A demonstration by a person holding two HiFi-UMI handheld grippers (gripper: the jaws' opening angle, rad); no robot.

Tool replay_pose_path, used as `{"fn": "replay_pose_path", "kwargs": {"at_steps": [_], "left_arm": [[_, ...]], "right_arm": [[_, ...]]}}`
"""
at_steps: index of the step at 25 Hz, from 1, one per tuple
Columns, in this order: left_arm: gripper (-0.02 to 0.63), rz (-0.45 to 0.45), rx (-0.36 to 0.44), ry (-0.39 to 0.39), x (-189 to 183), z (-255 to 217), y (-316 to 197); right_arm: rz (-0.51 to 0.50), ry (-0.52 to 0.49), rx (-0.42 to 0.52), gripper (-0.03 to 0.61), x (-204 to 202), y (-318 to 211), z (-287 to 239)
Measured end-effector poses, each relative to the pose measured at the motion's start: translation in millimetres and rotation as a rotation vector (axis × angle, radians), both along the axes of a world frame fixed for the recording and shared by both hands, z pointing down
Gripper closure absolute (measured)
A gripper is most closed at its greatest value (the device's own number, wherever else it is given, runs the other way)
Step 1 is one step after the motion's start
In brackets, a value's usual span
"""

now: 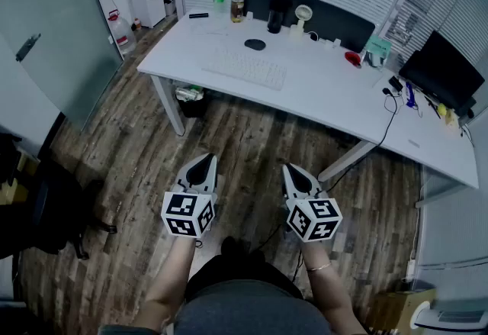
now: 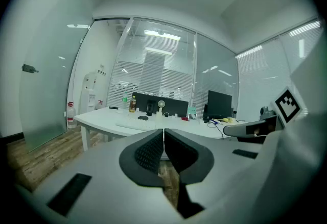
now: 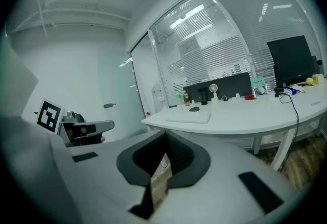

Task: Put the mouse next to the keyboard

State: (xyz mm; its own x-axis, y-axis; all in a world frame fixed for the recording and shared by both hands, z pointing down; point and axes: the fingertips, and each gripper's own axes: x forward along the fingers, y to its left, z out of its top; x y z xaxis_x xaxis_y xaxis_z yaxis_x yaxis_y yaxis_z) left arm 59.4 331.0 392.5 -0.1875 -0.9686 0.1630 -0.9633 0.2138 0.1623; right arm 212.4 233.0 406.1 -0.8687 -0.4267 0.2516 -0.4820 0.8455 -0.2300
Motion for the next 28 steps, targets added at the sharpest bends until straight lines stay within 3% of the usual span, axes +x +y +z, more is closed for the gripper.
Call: {"fn": "replay_pose_path", "kwargs": {"at_steps": [19,28], "left_arm": [[0.586,0.023,0.001,0.026,-30,12,10],[0.586,0.039,-0.003,0.019,-37,15,-8]], "right_arm": [[0.06,-0.046,-0.013,0.574,-10,-4,3],[0.06,-0.036,-0.005,0.525,-22,-28,2]]}}
